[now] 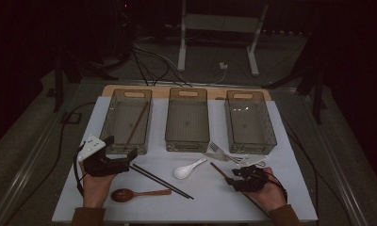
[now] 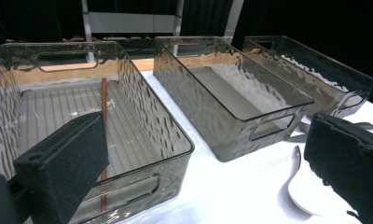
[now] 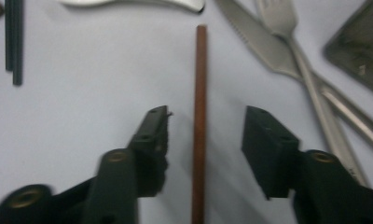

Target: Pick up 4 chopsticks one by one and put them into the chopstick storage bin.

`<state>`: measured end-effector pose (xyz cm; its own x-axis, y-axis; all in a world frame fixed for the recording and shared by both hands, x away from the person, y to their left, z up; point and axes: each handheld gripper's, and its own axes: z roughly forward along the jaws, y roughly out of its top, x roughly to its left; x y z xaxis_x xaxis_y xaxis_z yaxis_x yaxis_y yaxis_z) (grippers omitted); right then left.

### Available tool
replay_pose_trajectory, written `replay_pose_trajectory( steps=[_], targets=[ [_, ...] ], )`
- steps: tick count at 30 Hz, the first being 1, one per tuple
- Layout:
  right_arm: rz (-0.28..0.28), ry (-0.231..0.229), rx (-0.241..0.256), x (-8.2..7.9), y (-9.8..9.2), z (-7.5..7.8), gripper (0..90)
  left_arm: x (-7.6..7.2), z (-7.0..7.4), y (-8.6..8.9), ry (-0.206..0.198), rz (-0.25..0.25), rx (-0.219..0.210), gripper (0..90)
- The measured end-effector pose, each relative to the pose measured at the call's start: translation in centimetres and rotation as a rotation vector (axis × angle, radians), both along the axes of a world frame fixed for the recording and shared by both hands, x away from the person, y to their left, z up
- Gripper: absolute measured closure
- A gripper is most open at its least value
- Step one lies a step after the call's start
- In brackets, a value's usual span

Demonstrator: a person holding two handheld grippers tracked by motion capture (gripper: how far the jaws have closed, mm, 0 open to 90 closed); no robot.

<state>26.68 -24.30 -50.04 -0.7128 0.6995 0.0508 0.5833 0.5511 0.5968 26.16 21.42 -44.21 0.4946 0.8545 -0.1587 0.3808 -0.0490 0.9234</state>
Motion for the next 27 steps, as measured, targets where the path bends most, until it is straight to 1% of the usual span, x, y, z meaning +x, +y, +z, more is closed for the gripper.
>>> replay_pose_trajectory(
  steps=[4, 6, 7, 8, 9, 12, 14, 18, 20, 23, 27],
  targets=[
    [0.019, 0.021, -0.015, -0.1, 0.2, -0.3, 68.8, 0.0, -0.1, -0.1, 0.002, -0.003, 0.001, 0.8],
    [0.028, 0.023, -0.040, -0.2, 0.4, -0.5, 71.5, 0.0, -0.1, -0.1, 0.003, -0.003, 0.002, 0.8],
    [0.028, 0.028, -0.053, -0.2, 0.6, -0.6, 74.5, 0.0, -0.1, -0.1, 0.004, -0.003, 0.000, 0.8],
    [0.035, 0.024, -0.072, -0.3, 0.7, -0.7, 75.3, 0.0, -0.1, -0.1, 0.004, -0.003, 0.000, 0.8],
    [0.031, 0.018, -0.075, -0.3, 0.8, -0.7, 76.5, 0.0, -0.1, -0.2, 0.003, -0.002, -0.001, 0.8],
    [0.022, 0.018, -0.088, -0.3, 0.8, -0.7, 81.3, -0.1, 0.0, -0.2, 0.002, -0.003, -0.003, 0.8],
    [0.024, 0.014, -0.098, -0.3, 0.9, -0.7, 83.7, -0.1, 0.0, -0.2, 0.001, -0.004, -0.003, 0.8],
    [0.025, 0.015, -0.111, -0.3, 1.0, -0.6, 84.5, -0.1, 0.1, -0.5, 0.000, -0.014, -0.009, 0.8],
    [0.023, 0.021, -0.105, -0.2, 1.0, -0.6, 84.5, -0.1, 0.0, -0.7, 0.004, -0.020, -0.006, 0.8],
    [0.012, 0.022, -0.085, -0.2, 0.8, -0.5, 84.5, 0.0, 0.0, -0.9, 0.008, -0.029, -0.012, 0.8],
    [-0.006, -0.002, -0.033, -0.1, 0.6, 0.2, 84.5, 0.1, 0.2, -1.4, 0.010, -0.047, -0.023, 0.8]
  ],
)
